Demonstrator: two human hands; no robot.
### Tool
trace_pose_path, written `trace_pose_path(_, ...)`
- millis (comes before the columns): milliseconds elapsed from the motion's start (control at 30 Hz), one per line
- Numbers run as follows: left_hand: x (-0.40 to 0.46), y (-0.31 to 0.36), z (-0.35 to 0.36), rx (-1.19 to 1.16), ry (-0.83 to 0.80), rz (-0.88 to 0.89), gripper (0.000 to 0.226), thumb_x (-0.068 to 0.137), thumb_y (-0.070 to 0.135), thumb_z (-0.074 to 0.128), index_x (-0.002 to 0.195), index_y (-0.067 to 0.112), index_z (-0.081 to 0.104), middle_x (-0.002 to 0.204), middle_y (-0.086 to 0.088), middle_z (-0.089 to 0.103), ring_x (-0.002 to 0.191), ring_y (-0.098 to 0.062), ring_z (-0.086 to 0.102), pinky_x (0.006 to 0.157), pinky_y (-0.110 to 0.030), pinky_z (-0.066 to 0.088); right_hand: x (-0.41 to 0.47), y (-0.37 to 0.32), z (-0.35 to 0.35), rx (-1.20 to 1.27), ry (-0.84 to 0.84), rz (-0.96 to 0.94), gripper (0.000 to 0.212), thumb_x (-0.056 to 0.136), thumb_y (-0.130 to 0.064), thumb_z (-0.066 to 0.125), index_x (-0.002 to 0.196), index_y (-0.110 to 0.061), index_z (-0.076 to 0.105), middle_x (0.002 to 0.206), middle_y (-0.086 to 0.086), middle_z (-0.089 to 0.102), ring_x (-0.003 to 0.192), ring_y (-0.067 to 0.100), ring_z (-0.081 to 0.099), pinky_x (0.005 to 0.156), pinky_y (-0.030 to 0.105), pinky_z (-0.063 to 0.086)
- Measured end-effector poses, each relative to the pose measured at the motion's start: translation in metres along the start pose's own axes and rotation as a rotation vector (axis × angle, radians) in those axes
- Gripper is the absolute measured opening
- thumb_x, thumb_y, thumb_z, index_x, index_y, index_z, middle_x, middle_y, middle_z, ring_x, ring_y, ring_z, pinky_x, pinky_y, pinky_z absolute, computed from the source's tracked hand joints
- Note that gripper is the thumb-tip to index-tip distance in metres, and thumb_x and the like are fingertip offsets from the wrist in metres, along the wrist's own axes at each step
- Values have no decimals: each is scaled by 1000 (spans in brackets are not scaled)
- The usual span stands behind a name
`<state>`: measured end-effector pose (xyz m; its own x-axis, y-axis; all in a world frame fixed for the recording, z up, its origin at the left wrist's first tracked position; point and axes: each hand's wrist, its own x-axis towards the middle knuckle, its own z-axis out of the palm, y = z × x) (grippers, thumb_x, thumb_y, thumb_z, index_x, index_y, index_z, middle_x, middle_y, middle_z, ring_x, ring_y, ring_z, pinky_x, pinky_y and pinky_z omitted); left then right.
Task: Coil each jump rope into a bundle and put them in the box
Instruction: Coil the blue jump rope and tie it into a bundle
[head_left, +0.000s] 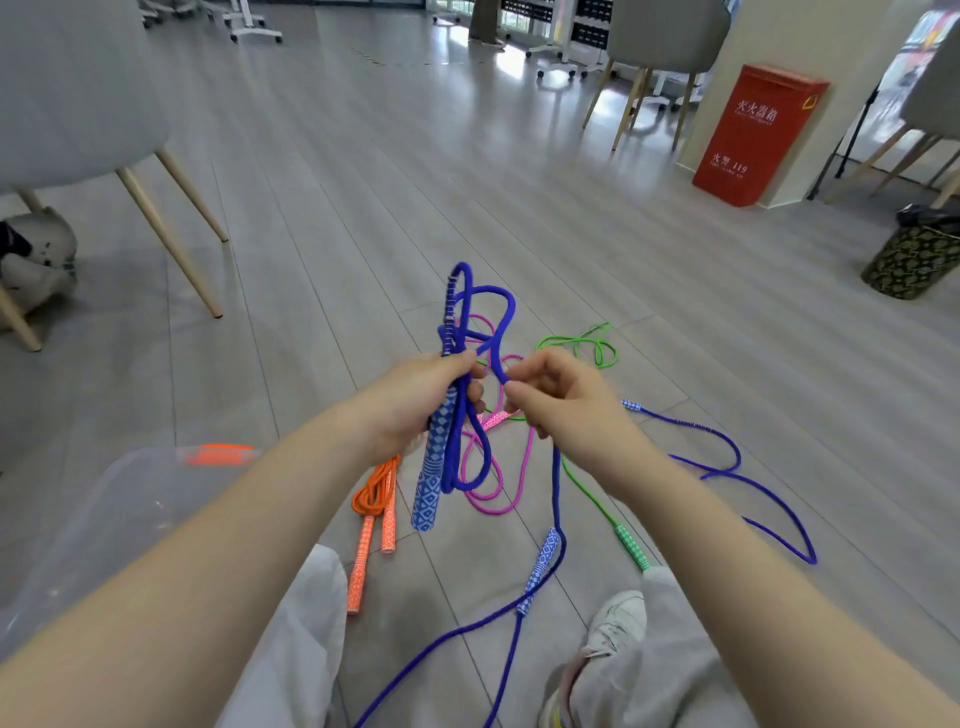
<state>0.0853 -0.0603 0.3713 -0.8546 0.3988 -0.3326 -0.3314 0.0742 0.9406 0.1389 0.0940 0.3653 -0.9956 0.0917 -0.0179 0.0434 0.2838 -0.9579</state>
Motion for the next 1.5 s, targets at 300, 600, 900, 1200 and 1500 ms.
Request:
trace_pose_path(300,-7,-8,6,280,-36,69,24,100,24,48,108,7,62,87,-8,65,73,-12,62,72,-21,52,-3,15,6,-198,-115,-86,7,88,-20,67,92,-23,62,84,-2,73,82,17,70,81,46,56)
trace_pose_path(600,1,9,-14,-25,41,74,25,101,22,44,81,13,58,79,-4,69,67,-15,62,74,-34,53,2,7,-44,-257,-268,99,12,88,-31,68,88,-20,62,63,-9,56,64,14,51,70,37,47)
trace_pose_path(900,23,26,-78,-571,458,146,39,103,21,33,66,14,43,42,5,55,51,-12,53,62,-27,45,-5,10,-108,-243,-155,202,21,95,-25,57,86,-10,68,66,0,52,67,17,50,74,32,47)
trace_pose_path(1200,2,11,-28,212,230,190,25,99,22,47,79,15,60,79,-1,70,79,-21,58,83,-38,50,-1,-3,-56,-259,-26,-10,16,96,-23,57,86,-15,67,71,1,54,60,12,43,63,29,40)
trace_pose_path(1500,-13,-2,7,365,-127,185,22,100,27,46,117,21,59,96,0,70,81,-3,64,74,-18,54,1,-2,-18,-124,-77,-39,16,96,-15,57,82,-18,63,74,-8,67,63,-7,62,60,8,43)
